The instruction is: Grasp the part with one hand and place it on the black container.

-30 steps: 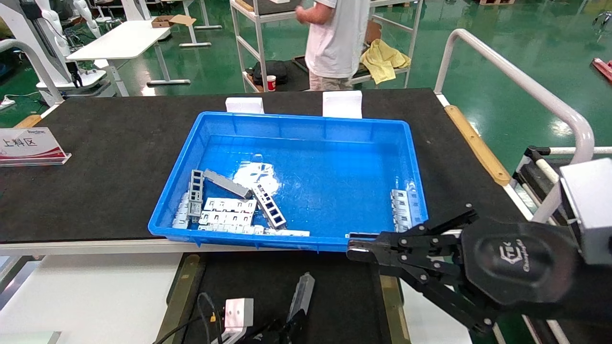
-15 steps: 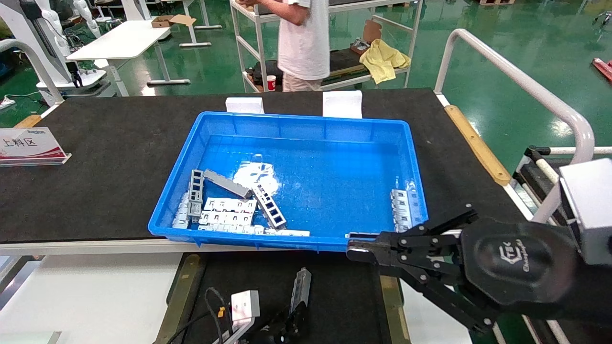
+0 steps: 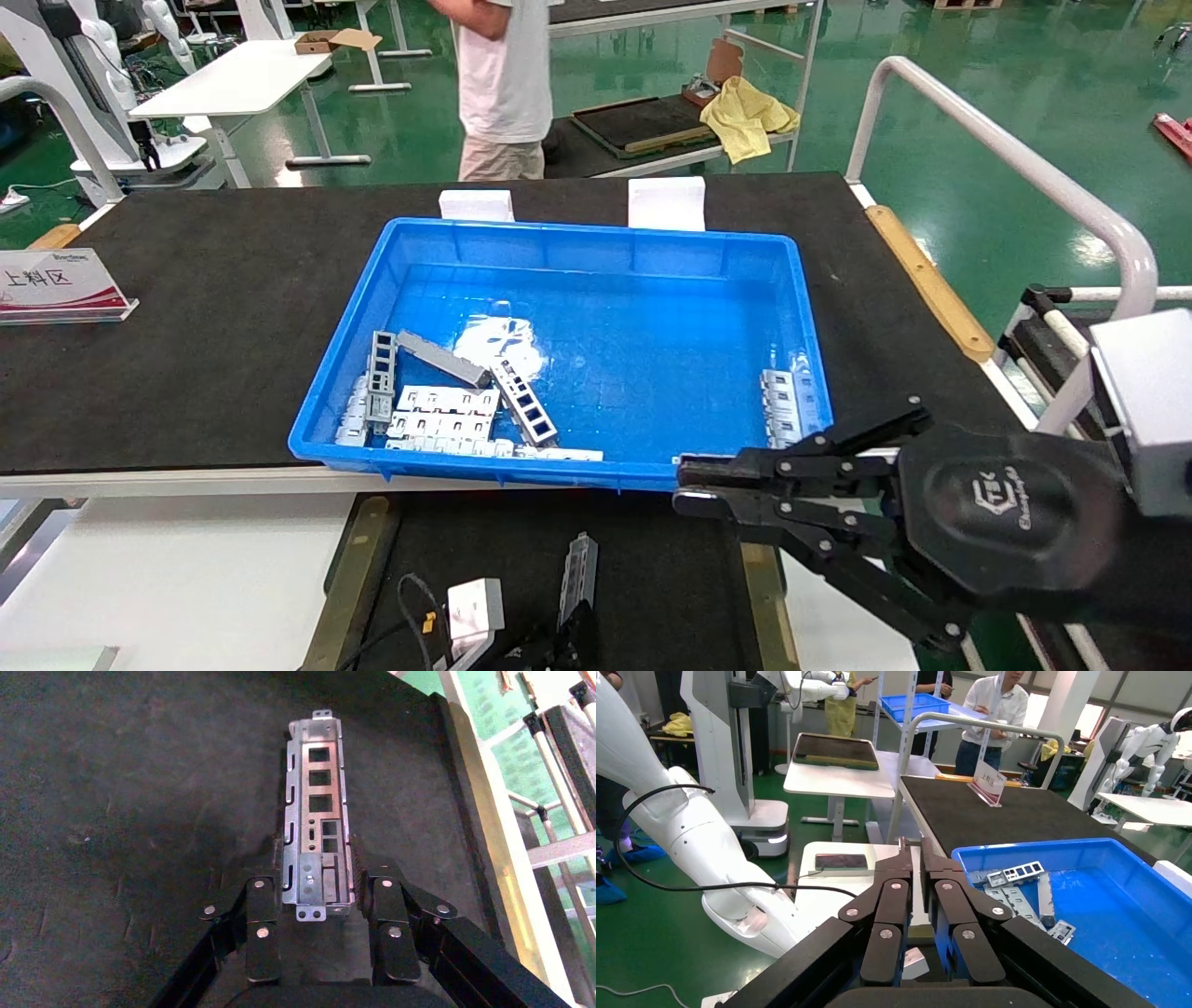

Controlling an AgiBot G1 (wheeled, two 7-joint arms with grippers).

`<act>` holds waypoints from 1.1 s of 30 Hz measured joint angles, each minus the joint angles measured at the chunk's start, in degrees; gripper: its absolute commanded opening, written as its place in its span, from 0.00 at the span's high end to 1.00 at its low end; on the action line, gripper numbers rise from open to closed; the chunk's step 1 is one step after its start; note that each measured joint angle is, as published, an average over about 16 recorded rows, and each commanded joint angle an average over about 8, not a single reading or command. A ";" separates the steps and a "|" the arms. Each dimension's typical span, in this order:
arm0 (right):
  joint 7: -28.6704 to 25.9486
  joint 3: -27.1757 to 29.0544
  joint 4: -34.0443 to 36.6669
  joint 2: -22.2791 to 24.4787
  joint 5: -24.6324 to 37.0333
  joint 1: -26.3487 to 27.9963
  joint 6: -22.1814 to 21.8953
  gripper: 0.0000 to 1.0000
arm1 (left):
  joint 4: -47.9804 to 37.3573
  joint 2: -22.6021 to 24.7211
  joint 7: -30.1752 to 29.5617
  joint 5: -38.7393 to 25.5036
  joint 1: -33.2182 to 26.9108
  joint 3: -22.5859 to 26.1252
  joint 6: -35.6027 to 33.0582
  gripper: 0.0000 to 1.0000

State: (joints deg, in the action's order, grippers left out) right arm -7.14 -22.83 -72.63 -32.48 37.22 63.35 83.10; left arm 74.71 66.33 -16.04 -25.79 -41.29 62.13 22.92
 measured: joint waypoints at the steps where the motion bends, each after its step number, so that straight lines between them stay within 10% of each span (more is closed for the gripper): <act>1: 0.00 0.00 0.00 0.00 0.00 0.00 0.00 0.00 | -0.02 0.03 0.00 0.02 0.00 0.01 0.05 0.00; 20: 0.00 -0.01 0.00 0.00 0.00 0.00 0.00 0.00 | 1.18 -2.23 2.50 -3.75 0.94 0.98 -2.43 0.00; 33: 0.01 -0.01 0.00 0.00 -0.01 0.00 0.00 0.00 | 2.80 -9.76 9.08 -15.08 2.34 -0.51 -17.29 0.00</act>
State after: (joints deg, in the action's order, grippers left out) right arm -7.14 -22.84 -72.63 -32.48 37.21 63.35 83.10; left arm 77.50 56.57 -6.96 -40.86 -38.95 61.62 5.63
